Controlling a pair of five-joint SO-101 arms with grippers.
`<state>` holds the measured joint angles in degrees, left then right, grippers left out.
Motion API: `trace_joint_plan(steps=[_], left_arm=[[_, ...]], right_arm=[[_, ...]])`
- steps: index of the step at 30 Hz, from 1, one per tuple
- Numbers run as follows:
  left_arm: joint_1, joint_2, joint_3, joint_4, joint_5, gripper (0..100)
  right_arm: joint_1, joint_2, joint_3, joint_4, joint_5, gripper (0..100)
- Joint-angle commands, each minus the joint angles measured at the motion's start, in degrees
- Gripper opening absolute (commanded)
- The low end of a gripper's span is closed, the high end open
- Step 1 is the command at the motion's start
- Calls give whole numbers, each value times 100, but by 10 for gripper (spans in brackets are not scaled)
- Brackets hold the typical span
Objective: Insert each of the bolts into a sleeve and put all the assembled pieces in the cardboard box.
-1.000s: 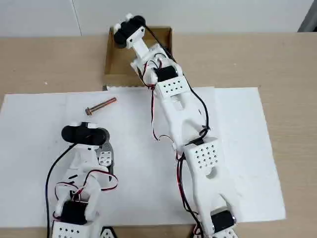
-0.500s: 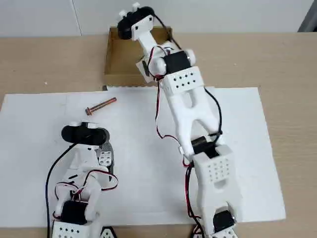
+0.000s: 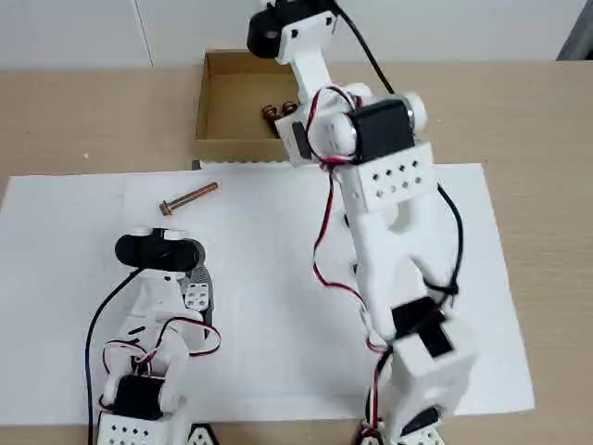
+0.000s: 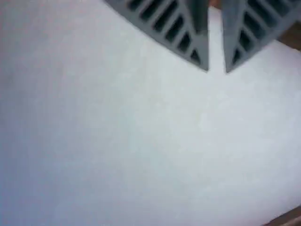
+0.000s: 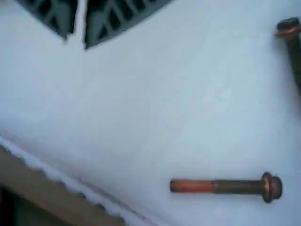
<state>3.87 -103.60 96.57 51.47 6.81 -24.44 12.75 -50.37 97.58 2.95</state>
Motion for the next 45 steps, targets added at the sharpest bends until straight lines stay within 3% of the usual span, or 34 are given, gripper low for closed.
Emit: trace_joint_plan(steps=[1,18,24,29,36,45], left_arm=[[-44,-53,-40,26,-26,6],[-44,-53,-40,26,-18,6],[-44,-53,-40,26,-18,6],[-44,-53,-40,26,-18,6],[-44,-53,-40,26,-18,6],[-44,-53,-40,26,-18,6]], right_arm=[[66,-1015,844,40,-325,3],[101,-4699,6198,-13,-2295,4],[330,-4796,7297,-444,-2936,4],[567,-4796,8079,-1279,-2954,9],[567,-4796,8756,-2193,-2954,224],[673,-4268,9081,-3090,-2971,157]])
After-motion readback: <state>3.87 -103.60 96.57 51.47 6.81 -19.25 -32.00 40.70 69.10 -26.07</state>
